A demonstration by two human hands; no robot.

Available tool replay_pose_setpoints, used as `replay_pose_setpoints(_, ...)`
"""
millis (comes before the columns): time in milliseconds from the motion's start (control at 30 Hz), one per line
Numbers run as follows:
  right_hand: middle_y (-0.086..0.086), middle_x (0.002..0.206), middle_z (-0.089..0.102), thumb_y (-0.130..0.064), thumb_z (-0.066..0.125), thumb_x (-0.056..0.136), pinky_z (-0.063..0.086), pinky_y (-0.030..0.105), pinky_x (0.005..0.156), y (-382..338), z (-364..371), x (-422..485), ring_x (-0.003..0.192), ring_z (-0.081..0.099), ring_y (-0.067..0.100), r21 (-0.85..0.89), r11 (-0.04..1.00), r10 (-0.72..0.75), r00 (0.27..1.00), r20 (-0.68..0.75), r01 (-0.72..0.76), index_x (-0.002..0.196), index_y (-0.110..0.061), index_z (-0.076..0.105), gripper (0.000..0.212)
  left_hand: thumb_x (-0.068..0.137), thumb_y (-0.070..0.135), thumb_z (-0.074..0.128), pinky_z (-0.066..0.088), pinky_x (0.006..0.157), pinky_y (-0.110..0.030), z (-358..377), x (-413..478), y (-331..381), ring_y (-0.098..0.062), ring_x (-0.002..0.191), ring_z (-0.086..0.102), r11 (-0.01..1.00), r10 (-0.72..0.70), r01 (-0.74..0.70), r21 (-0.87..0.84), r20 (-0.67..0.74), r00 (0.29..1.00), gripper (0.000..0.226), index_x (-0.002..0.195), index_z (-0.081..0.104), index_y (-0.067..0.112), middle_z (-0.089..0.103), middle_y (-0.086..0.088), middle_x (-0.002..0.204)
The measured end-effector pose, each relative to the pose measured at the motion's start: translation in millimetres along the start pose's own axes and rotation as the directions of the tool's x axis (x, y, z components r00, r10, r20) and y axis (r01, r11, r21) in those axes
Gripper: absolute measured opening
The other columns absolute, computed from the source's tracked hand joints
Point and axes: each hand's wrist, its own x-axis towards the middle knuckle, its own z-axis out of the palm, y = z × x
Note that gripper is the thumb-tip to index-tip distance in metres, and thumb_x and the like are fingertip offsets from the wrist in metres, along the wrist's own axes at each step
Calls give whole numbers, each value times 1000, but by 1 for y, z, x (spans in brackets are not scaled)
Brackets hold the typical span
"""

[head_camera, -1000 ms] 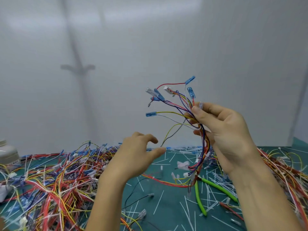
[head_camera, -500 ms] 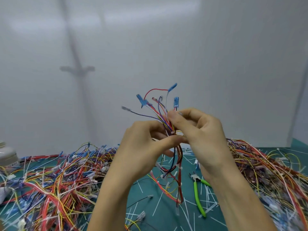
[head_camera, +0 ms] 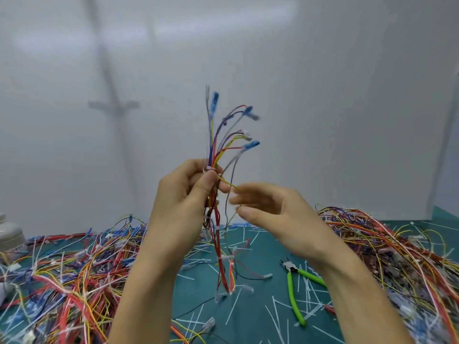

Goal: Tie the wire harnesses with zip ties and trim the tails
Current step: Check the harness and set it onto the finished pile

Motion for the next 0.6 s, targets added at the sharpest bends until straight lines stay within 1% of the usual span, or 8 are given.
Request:
replay_pose_setpoints(100, 2, 88, 78, -10, 64, 93, 48, 9, 79, 3, 3, 0, 89, 71, 4, 27, 999, -43, 998, 43, 42, 100, -14, 76, 14, 102, 16, 48, 55, 59, -22, -2, 2, -2, -2, 64, 59, 991, -43, 31, -132, -88, 995, 19, 90, 63, 20, 64, 11, 66)
replay_pose_setpoints(200, 0, 82, 76, -17, 66, 93, 49, 10, 78, 10, 3, 2, 83, 69, 2, -22, 999, -24, 999, 42, 25, 90, -15, 78, 12, 103, 18, 45, 50, 56, -18, -8, 5, -6, -2, 62, 55, 979, -84, 55, -194, -145, 986, 20, 91, 61, 20, 59, 12, 65)
replay_pose_setpoints(267, -2, 81, 75, -16, 67, 91, 50, 14, 78, 14, 3, 5, 79, 67, 1, -79, 997, -5, 1000, -12, 4, 87, -18, 77, 11, 104, 16, 44, 47, 52, -16, -10, 6, -8, -2, 58, 52, 974, -99, 57, -217, -190, 977, 21, 90, 58, 21, 57, 12, 63)
replay_pose_setpoints(333, -7, 80, 74, -16, 67, 91, 49, 16, 76, 16, 4, 7, 79, 66, 1, -161, 987, -37, 992, -122, 17, 83, -23, 76, 14, 104, 16, 43, 39, 46, -16, -11, 6, -9, -4, 52, 46, 976, -104, 58, -210, -214, 971, 21, 89, 57, 22, 55, 12, 62)
replay_pose_setpoints(400, -10, 89, 71, -20, 65, 92, 46, 12, 73, 16, 5, 9, 84, 63, -1, -189, 980, -107, 966, -235, 63, 79, -30, 73, 18, 105, 17, 43, 30, 45, -20, -11, 6, -10, -5, 48, 39, 979, -100, 55, -196, -227, 969, 22, 89, 57, 23, 53, 12, 62)
replay_pose_setpoints(467, -12, 100, 66, -22, 62, 94, 44, 8, 73, 14, 4, 10, 91, 62, -3, -166, 980, -155, 943, -295, 109, 76, -35, 68, 23, 105, 16, 43, 26, 43, -20, -13, 7, -11, -5, 45, 33, 981, -86, 42, -189, -228, 970, 22, 89, 57, 23, 54, 10, 61)
replay_pose_setpoints(533, -9, 97, 69, -21, 56, 99, 48, 16, 76, 12, 3, 10, 88, 65, -1, -98, 985, -168, 937, -305, 144, 80, -32, 64, 23, 104, 14, 43, 24, 40, -19, -13, 7, -12, -6, 42, 29, 984, -79, 45, -174, -198, 977, 21, 89, 56, 20, 55, 8, 61)
replay_pose_setpoints(600, -4, 88, 72, -20, 50, 102, 53, 31, 75, 9, 3, 8, 75, 68, 7, -22, 986, -166, 936, -310, 167, 86, -29, 61, 22, 104, 13, 44, 27, 39, -17, -14, 8, -14, -7, 40, 32, 990, -78, 58, -126, -158, 984, 18, 91, 56, 17, 58, 7, 62)
